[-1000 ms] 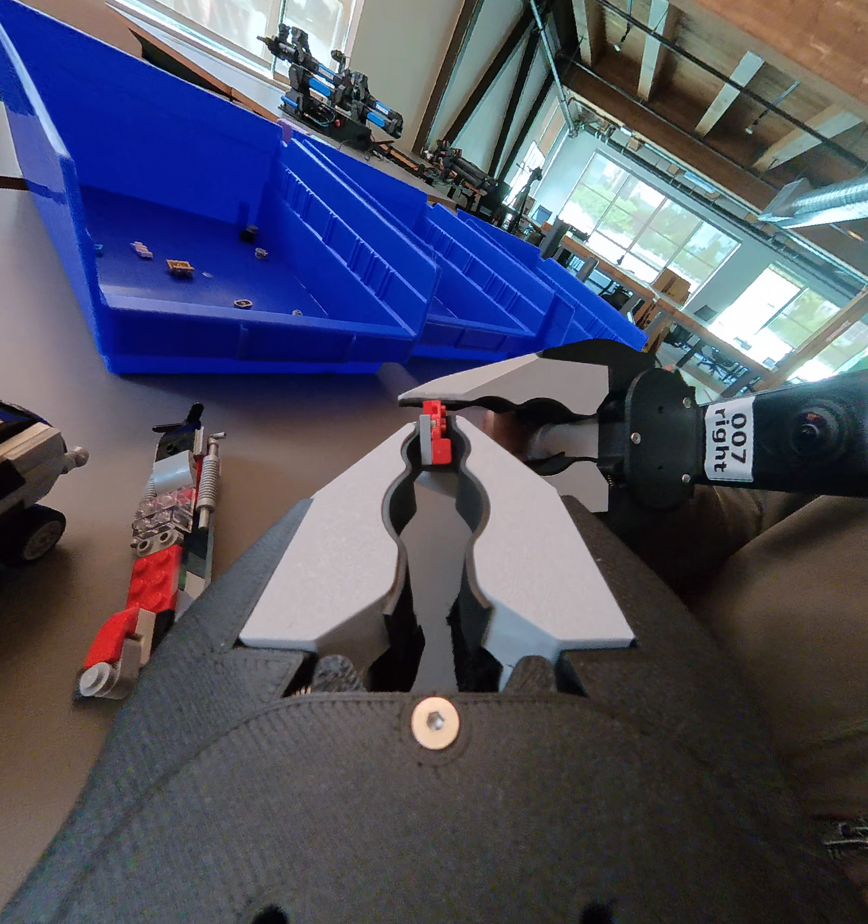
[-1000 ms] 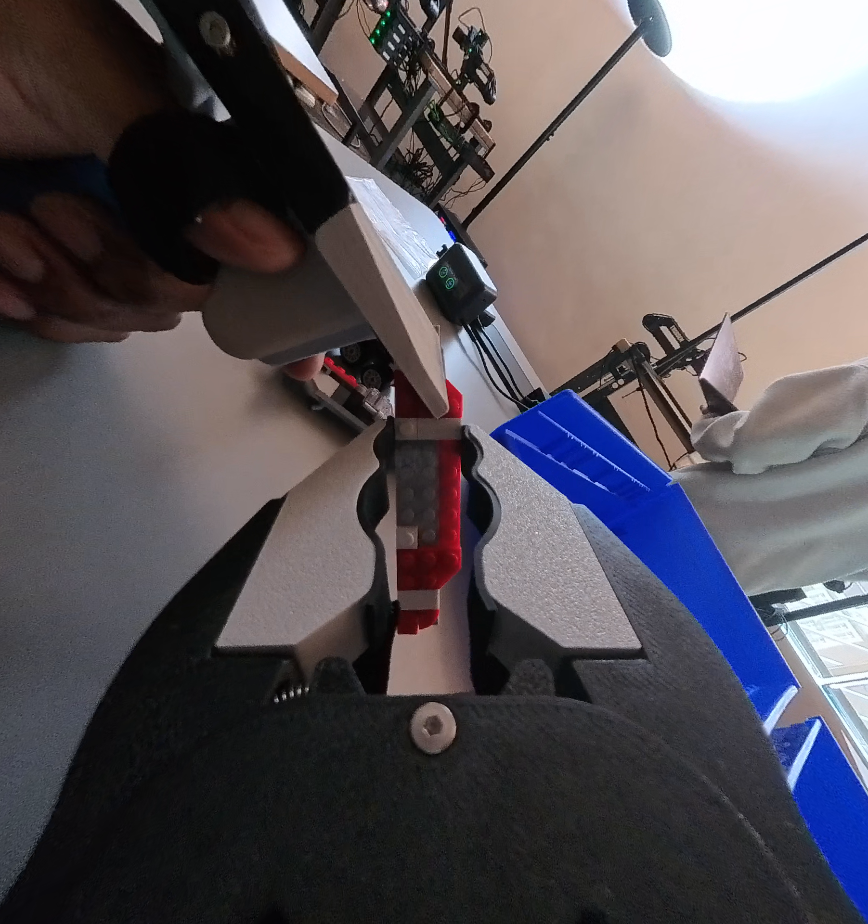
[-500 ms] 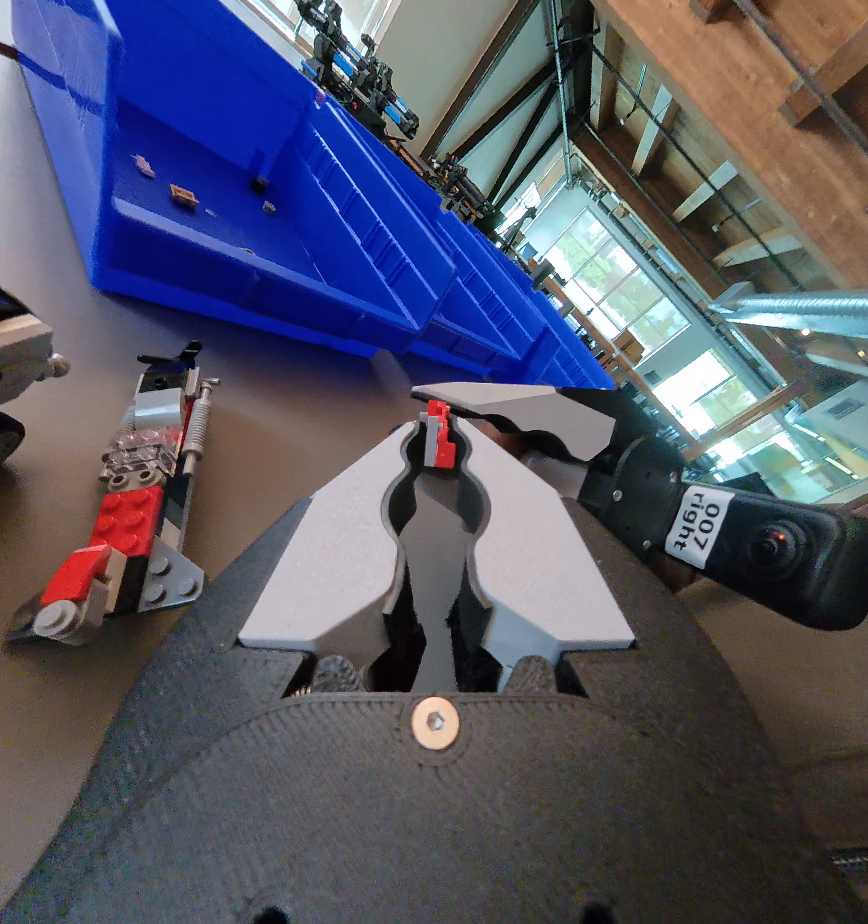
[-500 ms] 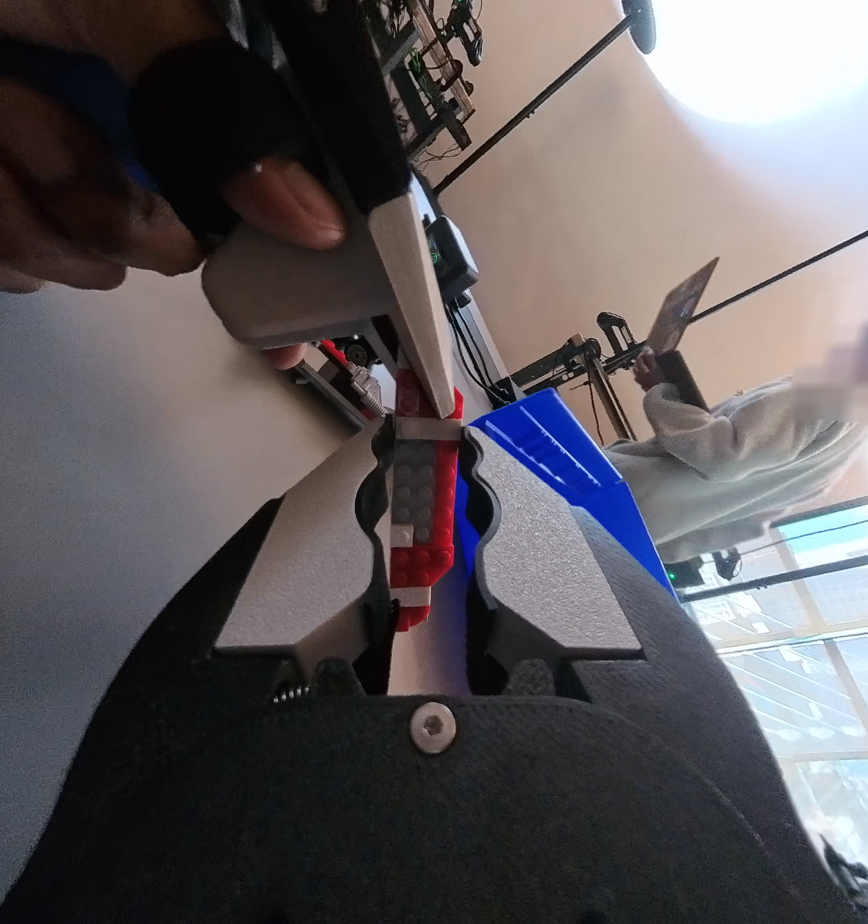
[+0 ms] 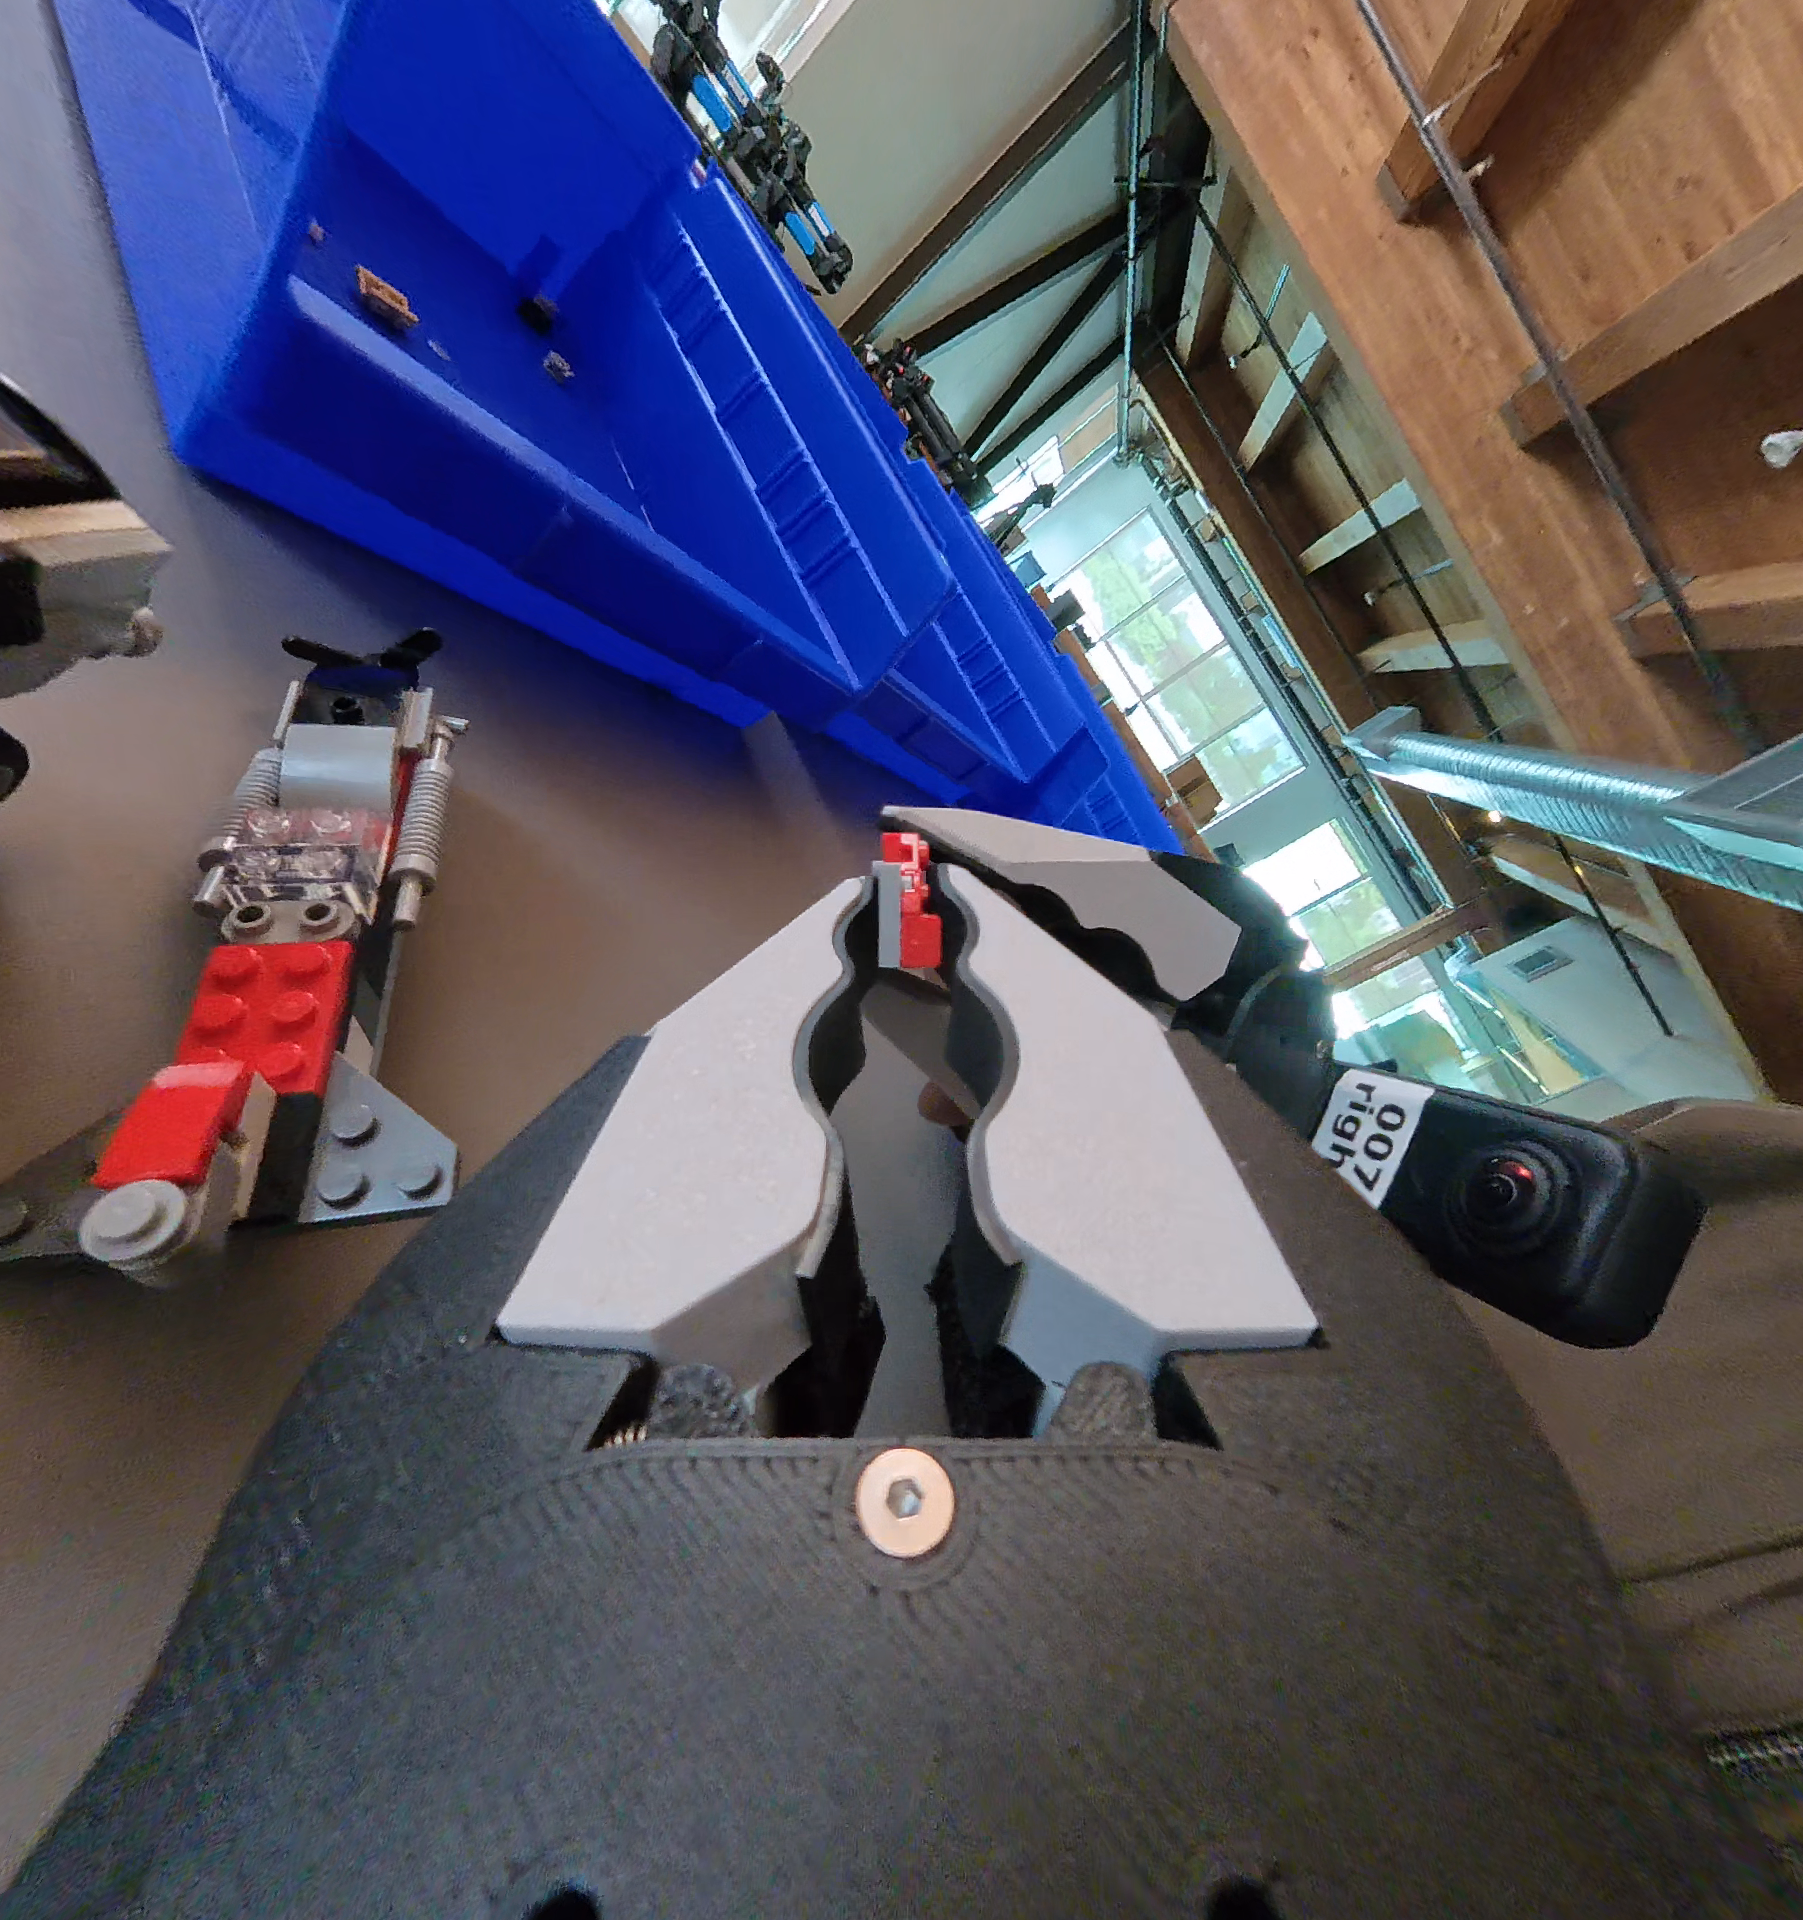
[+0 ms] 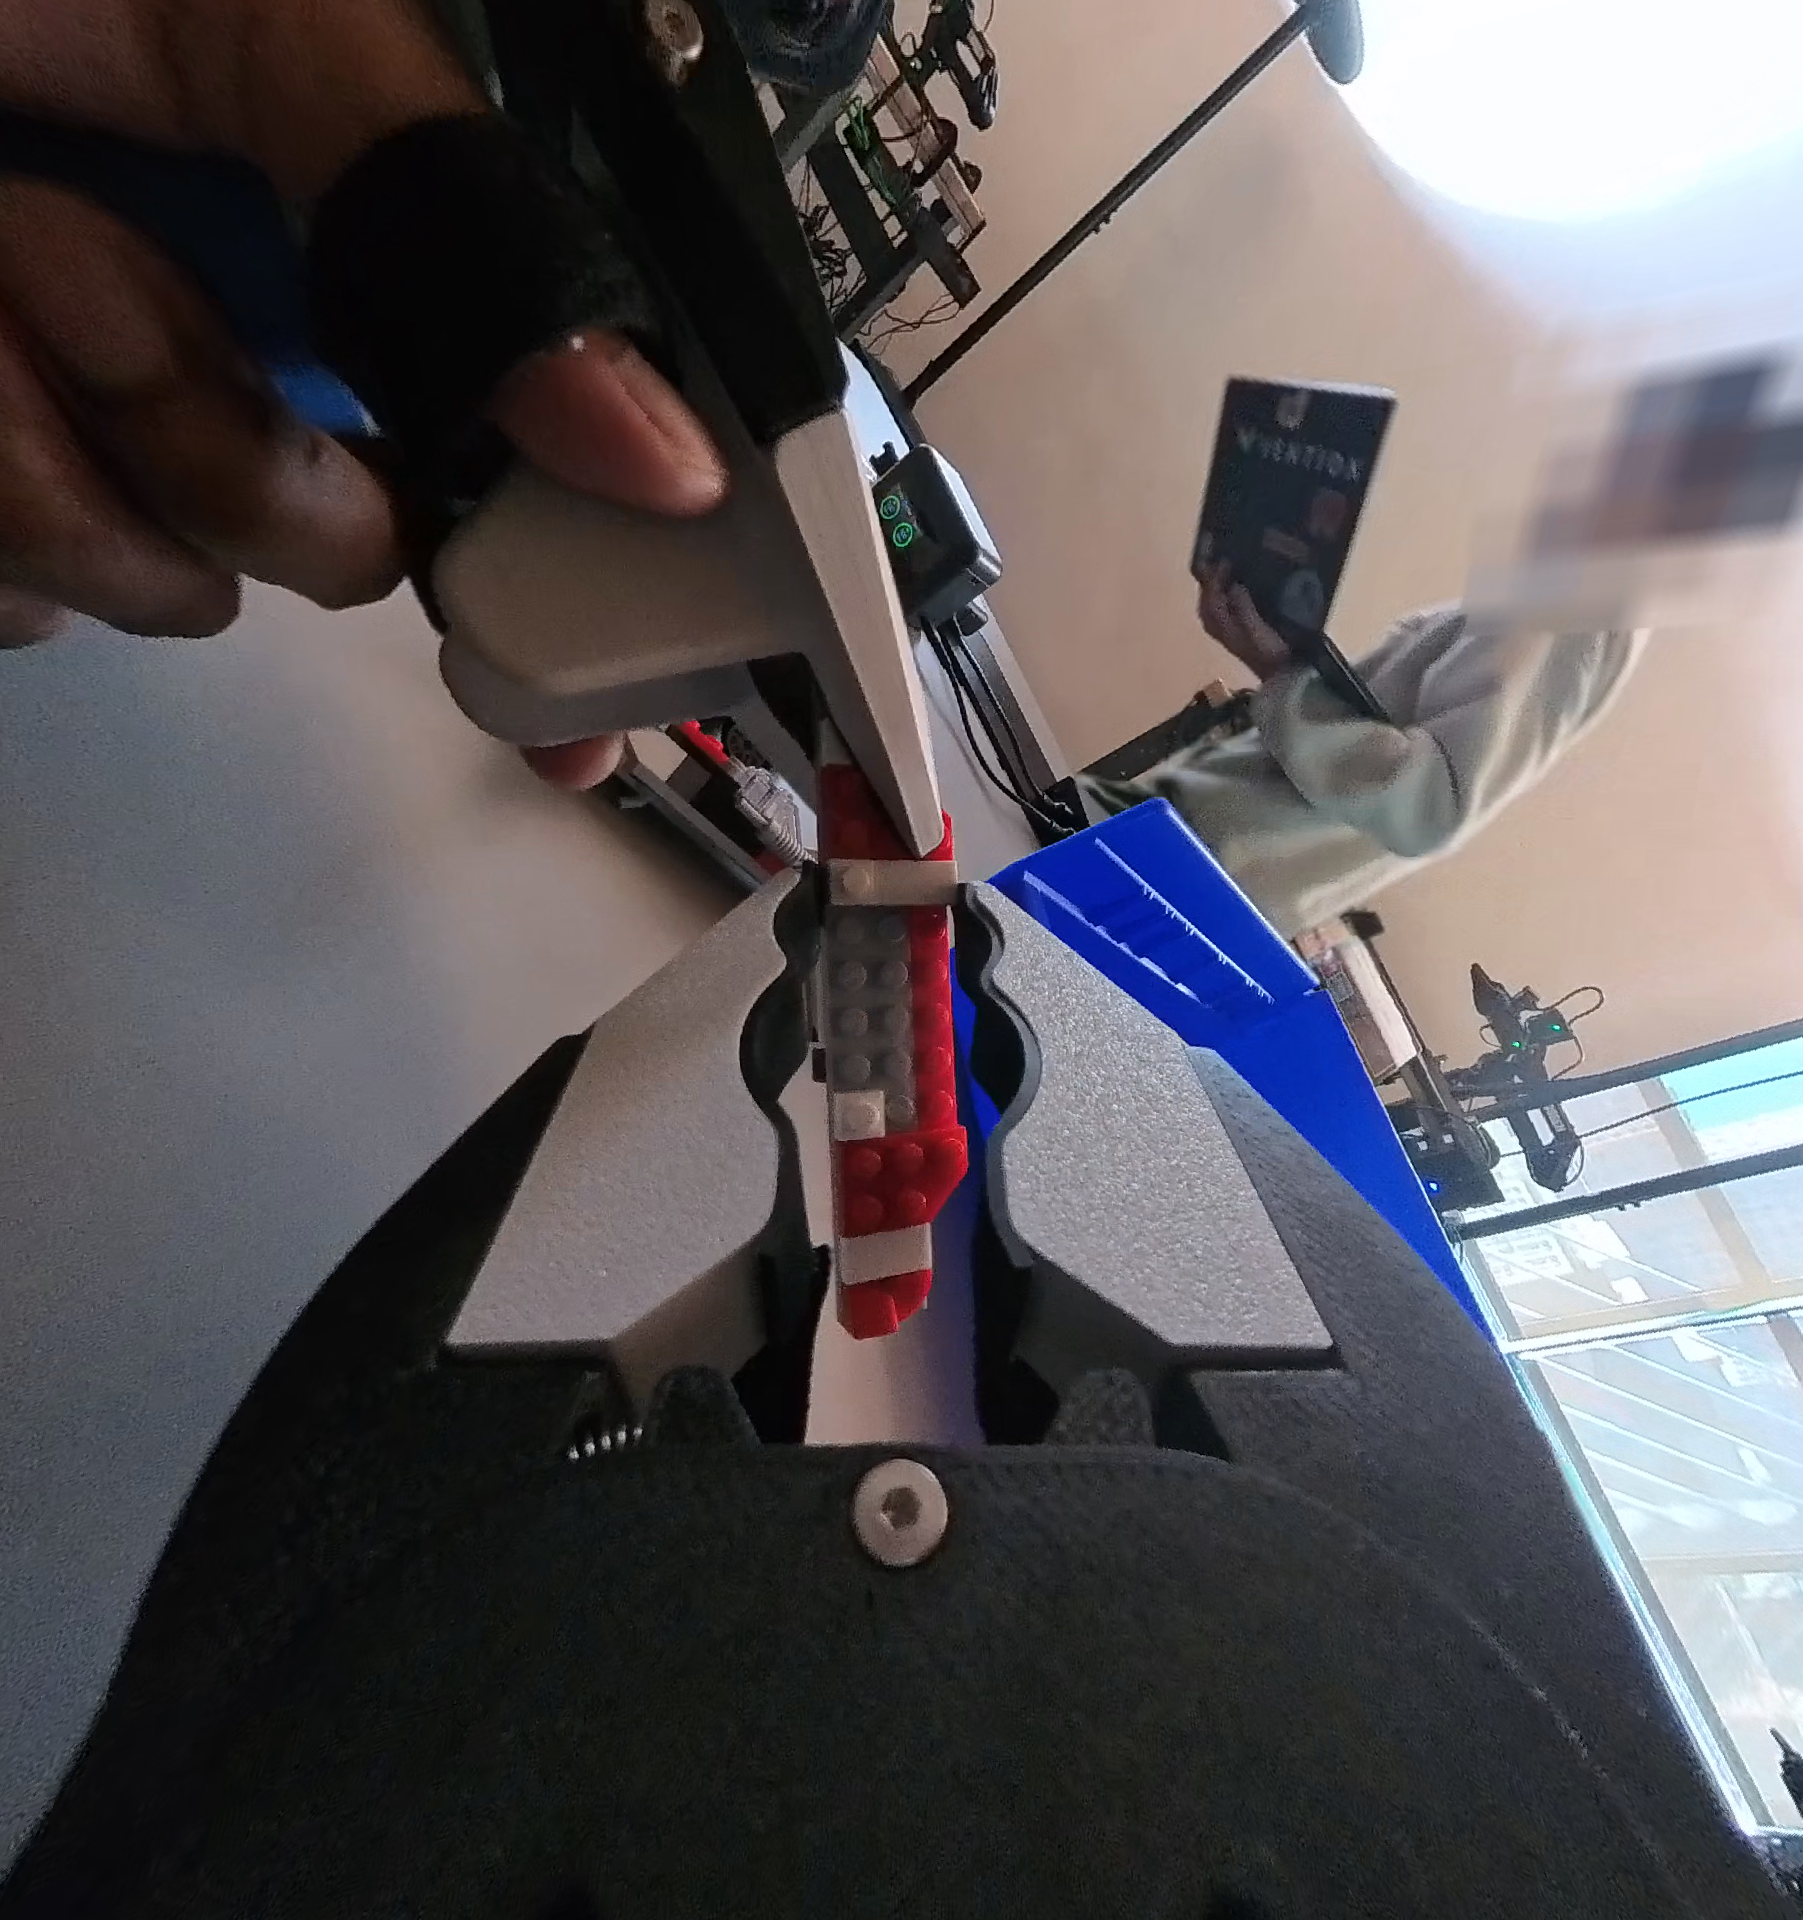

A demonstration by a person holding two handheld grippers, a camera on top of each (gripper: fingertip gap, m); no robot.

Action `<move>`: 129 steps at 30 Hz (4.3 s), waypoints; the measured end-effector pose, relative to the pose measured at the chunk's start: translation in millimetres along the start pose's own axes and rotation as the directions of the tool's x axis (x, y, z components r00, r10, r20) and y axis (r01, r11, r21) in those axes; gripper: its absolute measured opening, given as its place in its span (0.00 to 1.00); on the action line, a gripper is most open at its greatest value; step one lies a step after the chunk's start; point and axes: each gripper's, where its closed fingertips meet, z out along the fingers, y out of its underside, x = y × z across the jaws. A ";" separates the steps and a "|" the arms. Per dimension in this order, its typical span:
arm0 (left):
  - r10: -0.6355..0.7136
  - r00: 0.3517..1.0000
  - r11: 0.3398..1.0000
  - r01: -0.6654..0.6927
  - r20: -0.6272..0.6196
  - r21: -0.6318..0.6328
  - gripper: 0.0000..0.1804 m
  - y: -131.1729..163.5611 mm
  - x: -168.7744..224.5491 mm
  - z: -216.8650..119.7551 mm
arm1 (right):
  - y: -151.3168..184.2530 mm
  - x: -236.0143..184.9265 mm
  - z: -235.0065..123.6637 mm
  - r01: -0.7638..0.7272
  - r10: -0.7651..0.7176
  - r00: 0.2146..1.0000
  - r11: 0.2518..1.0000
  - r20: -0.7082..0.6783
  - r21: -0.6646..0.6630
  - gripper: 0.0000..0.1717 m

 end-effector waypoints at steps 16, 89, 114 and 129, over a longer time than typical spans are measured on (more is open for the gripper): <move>0.232 0.971 0.972 -0.230 0.052 -0.053 0.05 4.4 3.3 2.1 | 1.2 -3.5 -1.9 -0.151 0.148 0.984 0.988 0.103 0.018 0.15; 0.326 0.942 0.945 -0.321 0.075 -0.069 0.05 6.8 6.1 2.5 | 8.8 1.6 -1.2 0.049 -0.050 0.998 0.997 -0.025 -0.054 0.16; 0.016 1.000 1.000 -0.015 0.011 -0.013 0.06 5.1 2.2 0.5 | 9.2 5.1 3.2 0.247 -0.265 0.956 0.958 -0.123 -0.143 0.16; -0.062 0.998 0.998 0.062 -0.009 0.001 0.06 2.8 -0.3 -0.9 | 8.0 6.6 6.6 0.290 -0.314 0.939 0.943 -0.144 -0.166 0.15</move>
